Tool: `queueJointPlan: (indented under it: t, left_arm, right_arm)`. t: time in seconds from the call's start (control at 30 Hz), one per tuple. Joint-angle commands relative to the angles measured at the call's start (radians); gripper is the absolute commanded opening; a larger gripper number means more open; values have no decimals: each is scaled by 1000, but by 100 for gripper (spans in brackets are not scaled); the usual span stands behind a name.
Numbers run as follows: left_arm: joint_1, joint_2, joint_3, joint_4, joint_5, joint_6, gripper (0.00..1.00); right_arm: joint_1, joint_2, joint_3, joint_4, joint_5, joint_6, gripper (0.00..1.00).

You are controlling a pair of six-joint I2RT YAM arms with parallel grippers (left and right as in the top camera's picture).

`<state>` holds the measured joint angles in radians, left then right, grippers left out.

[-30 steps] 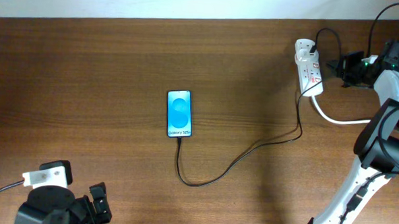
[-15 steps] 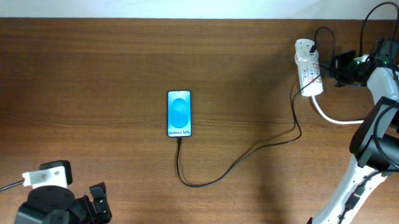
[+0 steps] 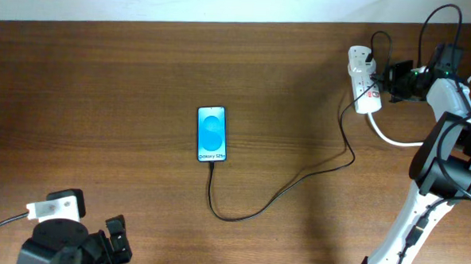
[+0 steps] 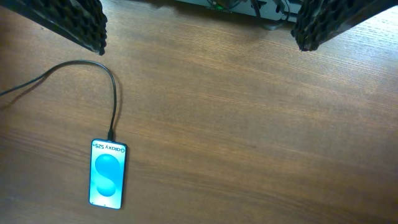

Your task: Plug charger to phone and switch on socket

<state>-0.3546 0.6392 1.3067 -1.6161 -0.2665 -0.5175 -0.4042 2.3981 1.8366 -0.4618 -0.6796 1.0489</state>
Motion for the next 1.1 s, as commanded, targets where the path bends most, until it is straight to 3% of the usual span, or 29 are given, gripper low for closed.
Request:
queueJointPlan:
  t: [0.0, 0.5, 1.07]
  left_arm:
    - [-5, -4, -3, -1, -14, -9, 99]
    - [-5, -4, -3, -1, -14, -9, 100]
    - [-5, -4, -3, -1, -14, -9, 99]
  right_arm:
    - [18, 16, 14, 24, 0, 12, 4]
    - [21, 16, 14, 69, -77, 47, 4]
    - [51, 17, 14, 4, -64, 44, 4]
